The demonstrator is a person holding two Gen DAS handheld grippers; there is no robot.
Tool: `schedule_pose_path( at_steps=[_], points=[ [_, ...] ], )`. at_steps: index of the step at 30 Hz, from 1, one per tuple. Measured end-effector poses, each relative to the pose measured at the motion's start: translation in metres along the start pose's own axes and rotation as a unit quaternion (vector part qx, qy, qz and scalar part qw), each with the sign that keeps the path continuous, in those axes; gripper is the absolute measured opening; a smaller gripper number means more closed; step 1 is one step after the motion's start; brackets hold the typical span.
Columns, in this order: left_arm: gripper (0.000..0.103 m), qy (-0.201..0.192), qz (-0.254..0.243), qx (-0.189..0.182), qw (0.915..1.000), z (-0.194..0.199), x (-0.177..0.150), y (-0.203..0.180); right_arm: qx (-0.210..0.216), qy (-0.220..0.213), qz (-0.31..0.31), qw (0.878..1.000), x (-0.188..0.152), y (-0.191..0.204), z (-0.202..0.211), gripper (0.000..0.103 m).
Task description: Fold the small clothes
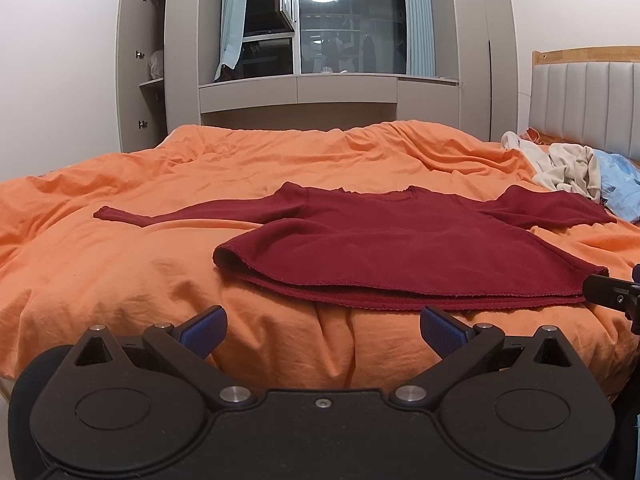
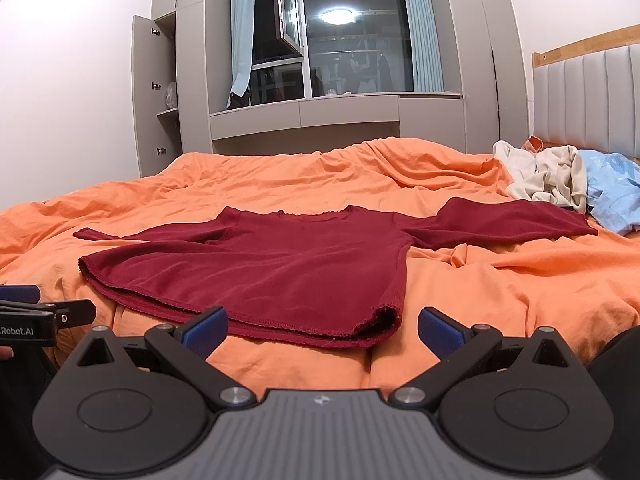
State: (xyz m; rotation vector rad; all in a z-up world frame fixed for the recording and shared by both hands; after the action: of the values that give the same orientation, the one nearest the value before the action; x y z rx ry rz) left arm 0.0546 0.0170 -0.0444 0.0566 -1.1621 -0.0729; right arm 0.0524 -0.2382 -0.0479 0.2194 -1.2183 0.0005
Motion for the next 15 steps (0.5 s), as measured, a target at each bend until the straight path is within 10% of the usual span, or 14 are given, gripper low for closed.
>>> schedule_pose_path(
  at_steps=[15],
  points=[
    [0.102,0.03,-0.002,-0.011,0.9995,-0.032,0.036,-0.019,0.033,0.001,-0.058,0.998,0.036,-0.039,-0.044,0.103]
  ],
)
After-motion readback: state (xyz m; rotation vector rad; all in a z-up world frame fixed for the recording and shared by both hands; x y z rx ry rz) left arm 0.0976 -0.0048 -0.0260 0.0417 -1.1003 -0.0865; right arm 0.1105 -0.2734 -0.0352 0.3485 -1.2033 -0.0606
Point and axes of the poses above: each gripper's, at about its wrist camera, not at the fingertips, and z roughly against the way its jaws point, y to its left, x to its top, the point moved 5 cm from there along -z, roughly the way its jaws point, and after that the axes turned 2 degrees about -z, right-handed, at the moved point
